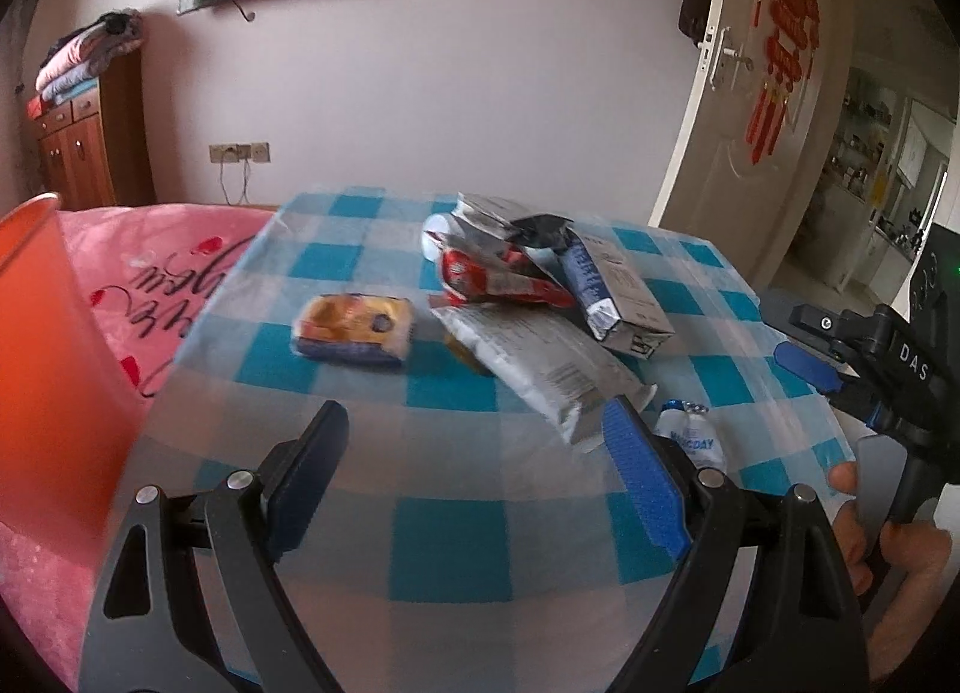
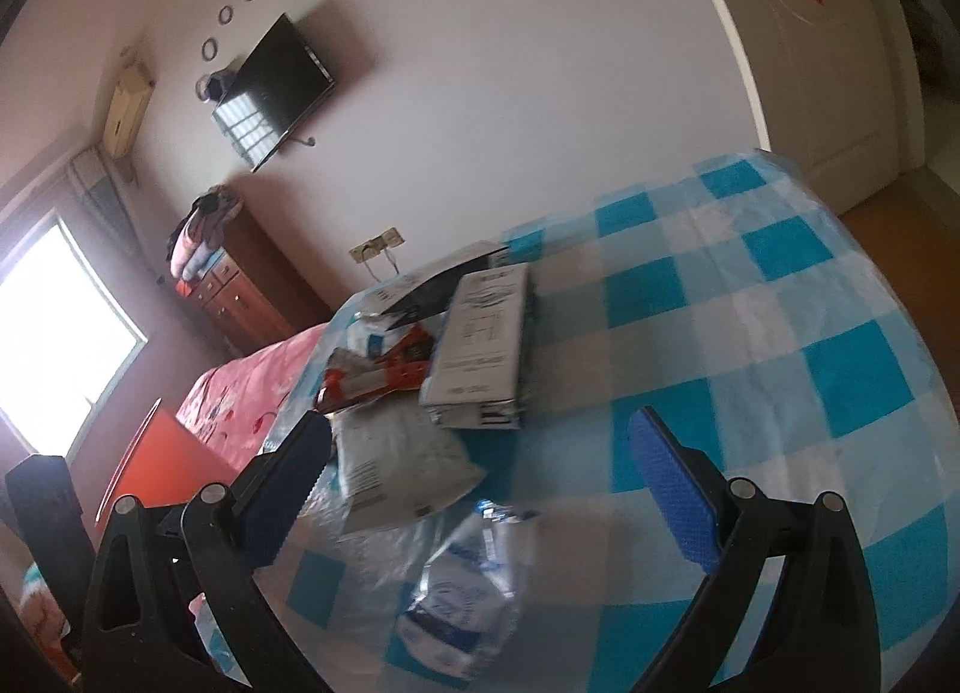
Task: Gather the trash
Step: 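Lower left tool onto the white printed paper bag while right tool reaches the clear Magicday bag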
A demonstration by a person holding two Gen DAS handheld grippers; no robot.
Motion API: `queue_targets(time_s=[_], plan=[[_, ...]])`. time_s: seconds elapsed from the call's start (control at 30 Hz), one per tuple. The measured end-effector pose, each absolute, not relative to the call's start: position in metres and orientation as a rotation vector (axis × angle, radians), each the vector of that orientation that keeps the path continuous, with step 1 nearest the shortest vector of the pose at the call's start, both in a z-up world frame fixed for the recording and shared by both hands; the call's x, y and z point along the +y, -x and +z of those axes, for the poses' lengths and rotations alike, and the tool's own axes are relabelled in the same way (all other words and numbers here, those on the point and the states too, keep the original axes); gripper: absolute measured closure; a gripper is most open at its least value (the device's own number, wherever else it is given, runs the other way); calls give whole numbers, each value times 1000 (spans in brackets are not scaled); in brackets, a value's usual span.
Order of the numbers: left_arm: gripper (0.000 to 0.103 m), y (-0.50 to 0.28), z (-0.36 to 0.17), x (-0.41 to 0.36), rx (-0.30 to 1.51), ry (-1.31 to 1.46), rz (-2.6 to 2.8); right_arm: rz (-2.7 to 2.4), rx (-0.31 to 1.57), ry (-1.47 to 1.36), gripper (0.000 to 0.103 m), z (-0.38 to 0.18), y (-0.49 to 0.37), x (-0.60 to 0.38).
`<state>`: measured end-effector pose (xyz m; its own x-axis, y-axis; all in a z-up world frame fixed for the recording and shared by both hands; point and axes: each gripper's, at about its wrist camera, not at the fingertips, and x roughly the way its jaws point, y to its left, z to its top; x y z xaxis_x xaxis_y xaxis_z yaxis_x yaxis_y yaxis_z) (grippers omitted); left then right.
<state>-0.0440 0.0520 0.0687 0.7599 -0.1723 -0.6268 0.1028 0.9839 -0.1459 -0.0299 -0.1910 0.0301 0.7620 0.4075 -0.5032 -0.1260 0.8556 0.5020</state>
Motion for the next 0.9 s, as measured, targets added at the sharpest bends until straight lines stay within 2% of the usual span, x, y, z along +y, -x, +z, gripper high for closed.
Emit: queue_targets(time_s=[0.37,0.9], plan=[[16,-12,61,4,803,133,-172,290,660,-552,5,16,22,-227],[16,-63,39,-49,927,-60,-15,330,675,-619,5,11,19,-248]])
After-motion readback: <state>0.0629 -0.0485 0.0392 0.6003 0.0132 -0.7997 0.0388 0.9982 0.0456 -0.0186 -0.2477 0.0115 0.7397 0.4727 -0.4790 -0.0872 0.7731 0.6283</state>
